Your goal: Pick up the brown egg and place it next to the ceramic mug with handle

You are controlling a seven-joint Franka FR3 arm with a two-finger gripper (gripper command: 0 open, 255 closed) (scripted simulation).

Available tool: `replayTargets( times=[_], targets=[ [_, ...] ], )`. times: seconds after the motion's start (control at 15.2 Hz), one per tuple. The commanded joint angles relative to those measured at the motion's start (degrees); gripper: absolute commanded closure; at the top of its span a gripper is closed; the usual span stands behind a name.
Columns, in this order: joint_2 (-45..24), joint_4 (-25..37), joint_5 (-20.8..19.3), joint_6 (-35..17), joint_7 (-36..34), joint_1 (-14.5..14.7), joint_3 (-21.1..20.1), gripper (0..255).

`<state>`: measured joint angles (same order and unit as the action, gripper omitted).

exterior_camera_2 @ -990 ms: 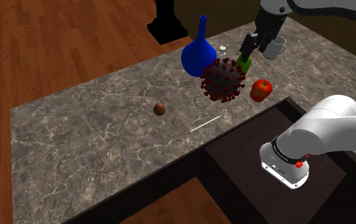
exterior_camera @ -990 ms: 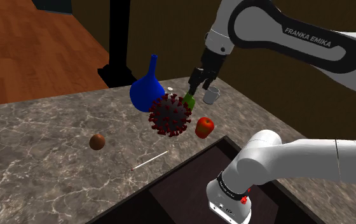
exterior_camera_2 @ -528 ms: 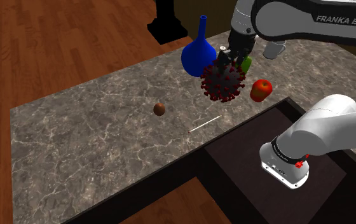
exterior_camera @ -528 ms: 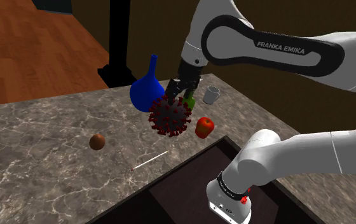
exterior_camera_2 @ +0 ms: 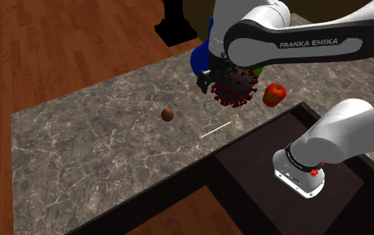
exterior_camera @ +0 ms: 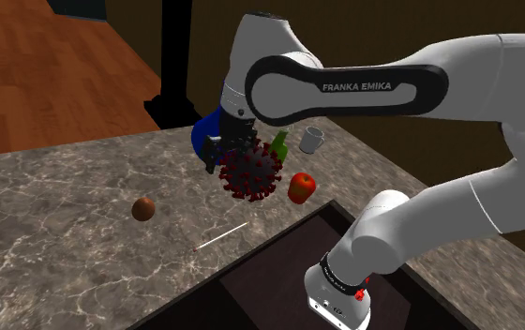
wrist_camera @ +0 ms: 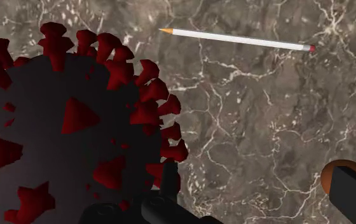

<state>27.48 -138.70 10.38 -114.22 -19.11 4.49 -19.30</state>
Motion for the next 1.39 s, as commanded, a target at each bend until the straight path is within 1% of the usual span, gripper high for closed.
replayTargets(
  times=[0.0, 0.2, 0.4, 0.53, 0.73, 0.92, 1.32],
  targets=[
    [-3.3, 0.8, 0.2, -2.9, -2.4, 0.3, -2.2, 0],
    [-9.3, 3.1, -0.8, -6.8, -6.2, 0.2, -5.3, 0],
    [-15.7, 6.1, -2.9, -10.3, -10.5, 0.1, -8.2, 0],
    [-20.3, 8.5, -5.1, -12.3, -13.7, 0.1, -9.9, 0],
    [-27.4, 12.6, -9.4, -14.8, -18.9, 0.6, -11.8, 0],
    [-34.6, 17.2, -14.3, -16.3, -24.1, 2.1, -12.5, 0],
    [-37.8, 15.9, -16.8, -20.4, -25.8, 2.8, -11.8, 0]
  ],
)
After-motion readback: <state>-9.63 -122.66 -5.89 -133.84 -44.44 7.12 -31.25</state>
